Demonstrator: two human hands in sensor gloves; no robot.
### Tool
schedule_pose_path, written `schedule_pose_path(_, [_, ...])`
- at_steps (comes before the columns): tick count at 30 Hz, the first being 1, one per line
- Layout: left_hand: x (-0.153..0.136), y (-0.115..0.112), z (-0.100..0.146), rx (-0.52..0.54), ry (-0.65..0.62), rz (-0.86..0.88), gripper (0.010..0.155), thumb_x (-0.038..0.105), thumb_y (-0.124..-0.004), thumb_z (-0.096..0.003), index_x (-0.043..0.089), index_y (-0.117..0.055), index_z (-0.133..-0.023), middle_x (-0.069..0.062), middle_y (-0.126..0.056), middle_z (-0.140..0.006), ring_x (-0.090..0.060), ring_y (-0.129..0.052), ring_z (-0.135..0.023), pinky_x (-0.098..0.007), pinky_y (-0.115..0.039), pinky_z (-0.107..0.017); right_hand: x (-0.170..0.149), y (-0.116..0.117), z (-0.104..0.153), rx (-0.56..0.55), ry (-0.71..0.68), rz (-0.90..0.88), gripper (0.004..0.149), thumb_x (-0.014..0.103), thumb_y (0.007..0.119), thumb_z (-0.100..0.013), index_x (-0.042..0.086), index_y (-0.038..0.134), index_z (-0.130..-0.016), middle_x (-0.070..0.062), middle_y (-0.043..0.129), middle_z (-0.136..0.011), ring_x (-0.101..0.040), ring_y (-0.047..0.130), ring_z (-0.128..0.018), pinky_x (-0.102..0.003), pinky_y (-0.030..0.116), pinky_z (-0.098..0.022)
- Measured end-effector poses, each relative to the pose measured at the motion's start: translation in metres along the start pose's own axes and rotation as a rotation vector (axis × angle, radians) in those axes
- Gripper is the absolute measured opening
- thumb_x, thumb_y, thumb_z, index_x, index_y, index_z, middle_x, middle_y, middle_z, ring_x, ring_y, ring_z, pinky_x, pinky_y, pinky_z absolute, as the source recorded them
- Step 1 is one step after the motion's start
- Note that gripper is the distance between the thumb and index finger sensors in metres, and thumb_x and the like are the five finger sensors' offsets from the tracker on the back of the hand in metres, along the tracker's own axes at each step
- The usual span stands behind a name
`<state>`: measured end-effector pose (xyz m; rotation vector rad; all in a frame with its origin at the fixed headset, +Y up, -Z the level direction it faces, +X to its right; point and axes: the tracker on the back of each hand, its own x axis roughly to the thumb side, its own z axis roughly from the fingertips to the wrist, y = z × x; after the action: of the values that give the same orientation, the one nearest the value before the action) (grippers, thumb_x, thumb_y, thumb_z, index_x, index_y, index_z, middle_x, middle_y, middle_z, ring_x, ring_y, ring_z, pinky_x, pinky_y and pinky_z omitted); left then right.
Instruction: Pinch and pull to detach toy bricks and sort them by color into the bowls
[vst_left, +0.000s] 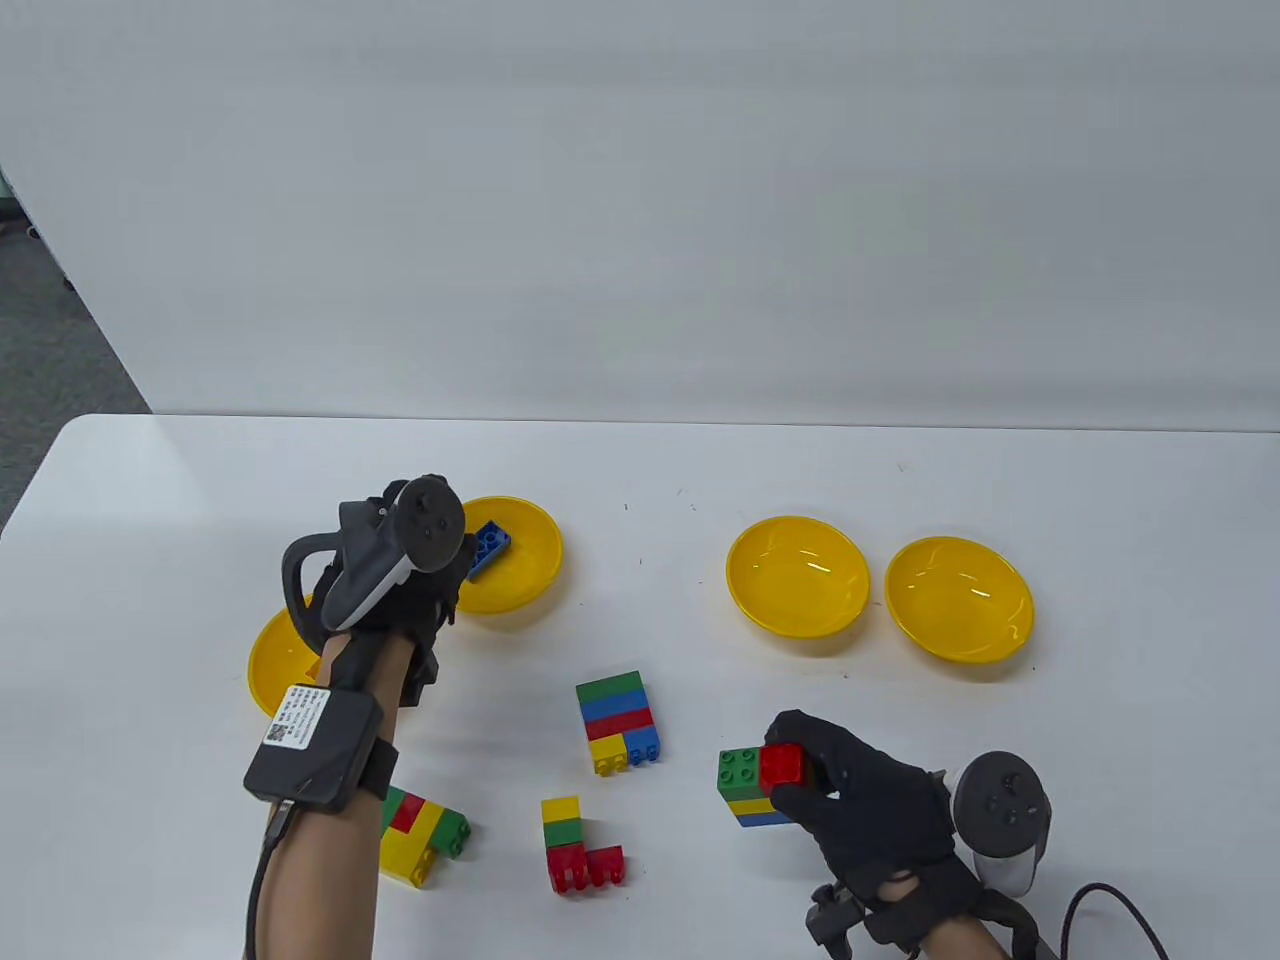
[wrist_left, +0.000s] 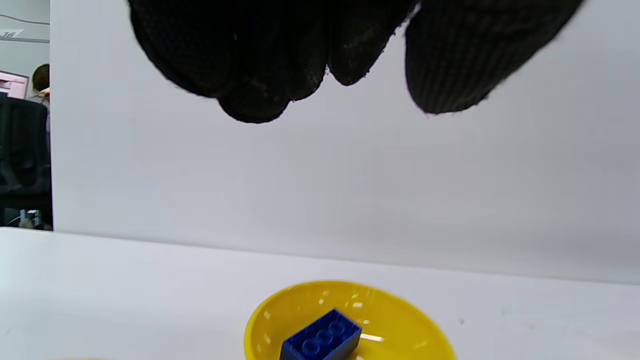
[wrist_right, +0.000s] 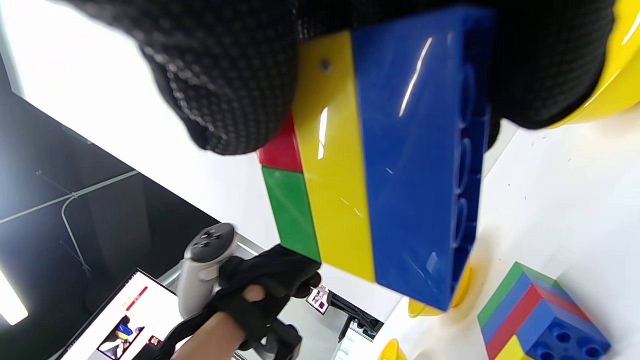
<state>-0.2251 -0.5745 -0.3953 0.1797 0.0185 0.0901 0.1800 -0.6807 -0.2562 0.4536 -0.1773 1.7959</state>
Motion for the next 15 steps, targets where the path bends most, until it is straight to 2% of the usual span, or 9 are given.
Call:
schedule_pose_path(4, [0.012, 0.037, 0.038, 0.094, -0.123, 0.105, 0.067, 0.051, -0.085, -0.0467, 0.022, -0.068, -0.105, -0.019, -0.073, -0.105, -0.041, -0.087, -0.085, -0.056, -0.077, -0.062, 0.0, 0.002, 0.0, -0.005, -0.001, -0.038, 0.062, 0.03, 0.093, -0.031, -0.001, 0.082, -0.085, -0.028, 0.09, -0.08, -0.05, 0.097, -0.062, -0.063, 0.084, -0.039])
schedule_pose_path(7, [0.023, 0.048, 0.076, 0.147, -0.258, 0.267, 0.066, 0.051, -0.085, -0.0469, 0.023, -0.068, -0.105, -0.019, -0.074, -0.105, -0.041, -0.088, -0.085, -0.057, -0.077, -0.062, 0.001, 0.004, 0.0, -0.004, -0.011, -0.056, 0.062, 0.03, 0.093, -0.031, 0.0, 0.082, -0.085, -0.028, 0.09, -0.08, -0.05, 0.098, -0.062, -0.063, 0.084, -0.039])
schedule_pose_path(10, [0.033, 0.042, 0.111, 0.16, -0.368, 0.409, 0.066, 0.052, -0.084, -0.0474, 0.022, -0.069, -0.105, -0.019, -0.074, -0.105, -0.042, -0.088, -0.085, -0.057, -0.078, -0.061, 0.001, 0.006, 0.0, 0.002, -0.019, -0.069, 0.062, 0.03, 0.093, -0.031, 0.0, 0.082, -0.085, -0.028, 0.09, -0.08, -0.05, 0.098, -0.062, -0.063, 0.084, -0.039])
schedule_pose_path(15, [0.048, 0.014, 0.142, 0.105, -0.453, 0.517, 0.067, 0.053, -0.083, -0.0479, 0.023, -0.069, -0.105, -0.019, -0.074, -0.105, -0.042, -0.088, -0.085, -0.057, -0.078, -0.061, 0.0, 0.011, 0.0, 0.013, -0.014, -0.09, 0.062, 0.03, 0.093, -0.031, 0.0, 0.082, -0.085, -0.028, 0.089, -0.08, -0.05, 0.097, -0.062, -0.063, 0.084, -0.04])
